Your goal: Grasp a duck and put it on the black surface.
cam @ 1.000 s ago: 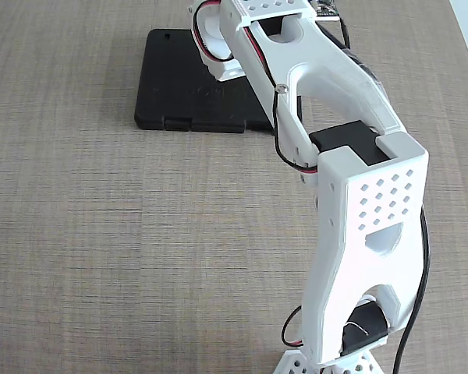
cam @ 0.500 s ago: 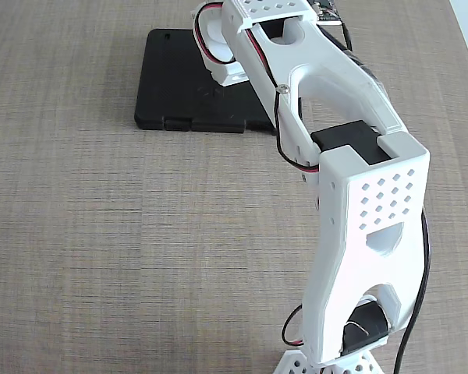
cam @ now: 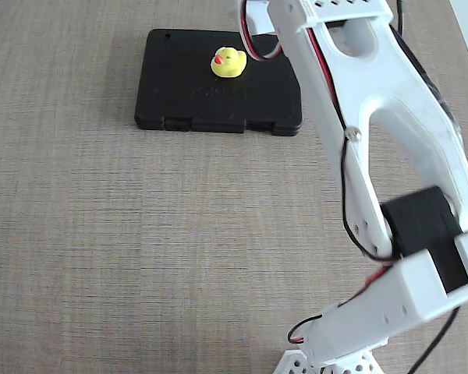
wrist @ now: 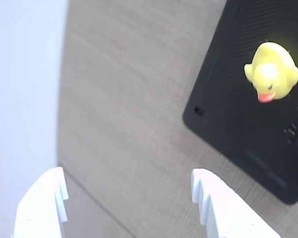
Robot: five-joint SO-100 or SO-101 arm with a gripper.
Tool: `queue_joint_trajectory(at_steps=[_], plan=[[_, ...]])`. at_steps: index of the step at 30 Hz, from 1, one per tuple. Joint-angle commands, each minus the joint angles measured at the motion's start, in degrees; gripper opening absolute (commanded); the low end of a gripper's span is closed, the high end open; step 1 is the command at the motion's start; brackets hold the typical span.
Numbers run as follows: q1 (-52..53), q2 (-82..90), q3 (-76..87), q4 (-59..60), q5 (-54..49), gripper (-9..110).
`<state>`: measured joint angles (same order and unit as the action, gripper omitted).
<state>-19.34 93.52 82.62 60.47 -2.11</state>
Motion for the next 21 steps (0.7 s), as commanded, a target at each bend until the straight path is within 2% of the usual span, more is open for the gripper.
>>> queue_joint_trajectory(at_steps=[1, 10, 21], plan=[[1.8, 22.1, 8.5, 0.3, -0.3, 24], [13.3, 48.3, 40.1, -0.6, -0.4, 13], [14.7, 84.3, 75.5, 0.0, -0.3, -1]])
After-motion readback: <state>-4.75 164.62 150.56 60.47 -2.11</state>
